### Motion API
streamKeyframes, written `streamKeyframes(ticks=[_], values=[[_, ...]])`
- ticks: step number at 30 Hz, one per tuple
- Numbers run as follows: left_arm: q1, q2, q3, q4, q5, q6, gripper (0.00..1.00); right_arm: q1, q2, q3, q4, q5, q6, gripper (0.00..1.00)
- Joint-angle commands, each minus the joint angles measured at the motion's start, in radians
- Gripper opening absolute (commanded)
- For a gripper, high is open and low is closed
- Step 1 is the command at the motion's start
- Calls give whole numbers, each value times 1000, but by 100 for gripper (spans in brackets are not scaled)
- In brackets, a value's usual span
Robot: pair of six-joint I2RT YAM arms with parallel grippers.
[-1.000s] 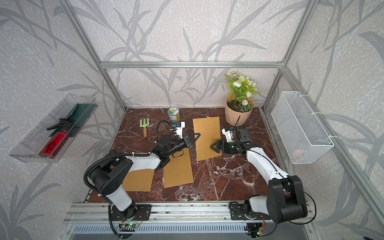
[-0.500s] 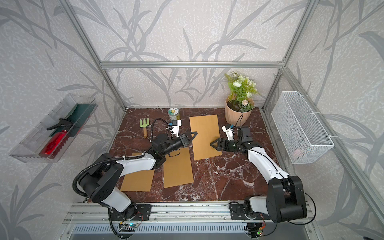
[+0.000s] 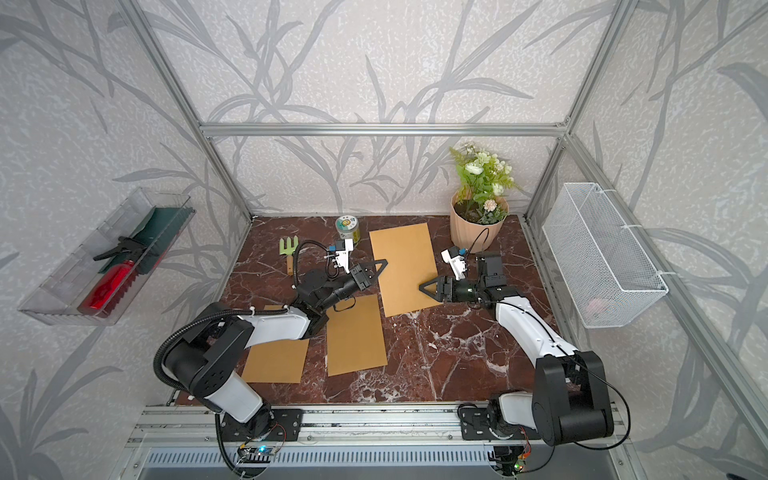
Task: Open the file bag
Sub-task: Pick up the file bag from the center of the board.
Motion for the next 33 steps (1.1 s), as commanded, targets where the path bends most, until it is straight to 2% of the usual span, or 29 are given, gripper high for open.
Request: streamKeyframes(ticks=[1,4,13,17,24,30,33], values=[[11,3,-10,60,-2,-10,0,1,-22,-10,20,-58,-1,57],[16,-1,-9,43,-4,2,0,1,-38,-10,16,-69,-1,46],[19,-4,-7,6,-18,23,0,1,-39,-4,19,-100,13,22],[23,-8,-8,-12,-21,25,0,1,-37,-6,25,-111,21,15],[26,-18,9,-94,-31,48,0,2,-56,-13,8,-110,7,8],[26,-63,21,-238,-66,109,17,7,-56,-2,-32,-78,-13,0],[26,-113,28,-369,-107,170,24,23,-66,11,-86,-27,-42,0]])
